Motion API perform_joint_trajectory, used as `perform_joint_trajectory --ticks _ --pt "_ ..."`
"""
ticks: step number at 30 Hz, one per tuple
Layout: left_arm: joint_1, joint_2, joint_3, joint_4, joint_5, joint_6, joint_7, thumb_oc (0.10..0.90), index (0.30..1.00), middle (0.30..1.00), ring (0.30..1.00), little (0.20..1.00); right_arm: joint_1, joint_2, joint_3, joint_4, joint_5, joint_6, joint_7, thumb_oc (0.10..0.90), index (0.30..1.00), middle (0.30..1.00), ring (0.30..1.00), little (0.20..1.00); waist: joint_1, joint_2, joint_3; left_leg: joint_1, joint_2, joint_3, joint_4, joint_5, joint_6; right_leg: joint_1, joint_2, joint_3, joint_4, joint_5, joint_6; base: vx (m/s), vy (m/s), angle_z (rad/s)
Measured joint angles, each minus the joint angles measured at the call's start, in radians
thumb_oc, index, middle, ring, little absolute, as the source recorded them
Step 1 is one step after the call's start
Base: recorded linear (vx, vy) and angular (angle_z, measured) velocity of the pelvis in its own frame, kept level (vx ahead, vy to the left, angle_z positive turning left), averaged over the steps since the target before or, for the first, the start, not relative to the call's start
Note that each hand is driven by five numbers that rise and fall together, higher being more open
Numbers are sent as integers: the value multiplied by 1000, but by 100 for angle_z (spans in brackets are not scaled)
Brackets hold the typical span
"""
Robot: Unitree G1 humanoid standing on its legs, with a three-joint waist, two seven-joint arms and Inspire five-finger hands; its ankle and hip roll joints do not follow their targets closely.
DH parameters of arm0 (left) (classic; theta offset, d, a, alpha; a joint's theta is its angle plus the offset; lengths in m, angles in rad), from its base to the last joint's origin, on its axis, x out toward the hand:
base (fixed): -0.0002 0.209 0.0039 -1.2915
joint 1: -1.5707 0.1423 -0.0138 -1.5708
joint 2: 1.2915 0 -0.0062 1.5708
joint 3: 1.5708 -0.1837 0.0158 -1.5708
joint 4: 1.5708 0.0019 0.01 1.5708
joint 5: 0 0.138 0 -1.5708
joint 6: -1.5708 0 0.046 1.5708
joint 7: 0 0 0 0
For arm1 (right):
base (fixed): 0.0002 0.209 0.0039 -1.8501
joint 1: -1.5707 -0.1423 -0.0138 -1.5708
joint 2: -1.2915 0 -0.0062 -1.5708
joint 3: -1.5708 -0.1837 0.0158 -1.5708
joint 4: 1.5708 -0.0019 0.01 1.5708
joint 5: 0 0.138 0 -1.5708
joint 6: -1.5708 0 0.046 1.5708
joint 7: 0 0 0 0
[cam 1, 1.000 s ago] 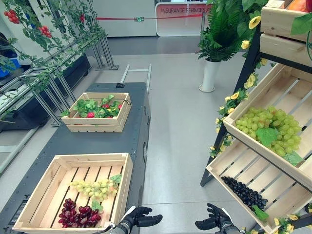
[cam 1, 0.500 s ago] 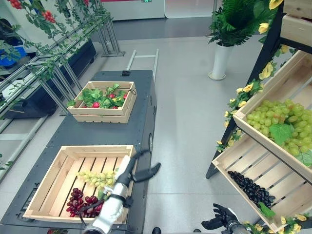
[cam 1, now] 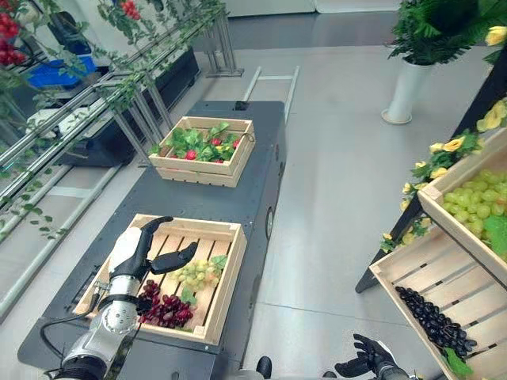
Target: Pick up the fruits from the basket on one side to the basket on the other side
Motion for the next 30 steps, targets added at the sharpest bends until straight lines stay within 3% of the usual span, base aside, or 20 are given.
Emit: perform_joint_trajectory --ticks 3,5,7,10,19,30 --pt "-9 23 -1 16 67 5 22 800 900 900 900 900 -34 -16 1 12 0 0 3 800 900 900 900 900 9 7 68 -23 -9 2 51 -7 8 -30 -23 -23 111 -65 3 -20 104 33" --pt "-20 49 -10 20 97 10 34 800 900 900 900 900 -55 -24 1 15 0 0 6 800 900 900 900 900 29 -2 100 -44 -18 3 87 -22 6 -77 -48 -23 210 -113 3 -27 115 14" --pt "-49 83 -20 36 121 33 55 800 900 900 900 900 -86 -31 2 14 0 0 9 800 900 900 900 900 49 -31 139 -90 -42 3 151 -45 13 -151 -92 -22 354 -177 3 -68 104 17" --pt "-127 118 -55 79 152 69 95 800 900 900 900 900 -159 -40 8 13 0 -2 11 800 900 900 900 900 62 -62 197 -178 -65 24 270 -78 17 -235 -135 -28 488 -226 -2 -86 109 16" --pt "-339 166 -167 167 181 154 133 800 900 900 900 900 -315 -62 22 -21 1 -32 20 800 900 900 900 900 73 -80 345 -444 -60 60 630 -203 26 -442 -179 -10 762 -314 -18 -83 101 4" --pt "-469 277 -265 165 231 229 140 800 900 900 900 900 -333 -106 68 -65 1 -36 51 800 900 900 900 900 69 -126 376 -630 -51 74 848 -271 29 -612 -205 18 965 -382 -32 -10 83 1"
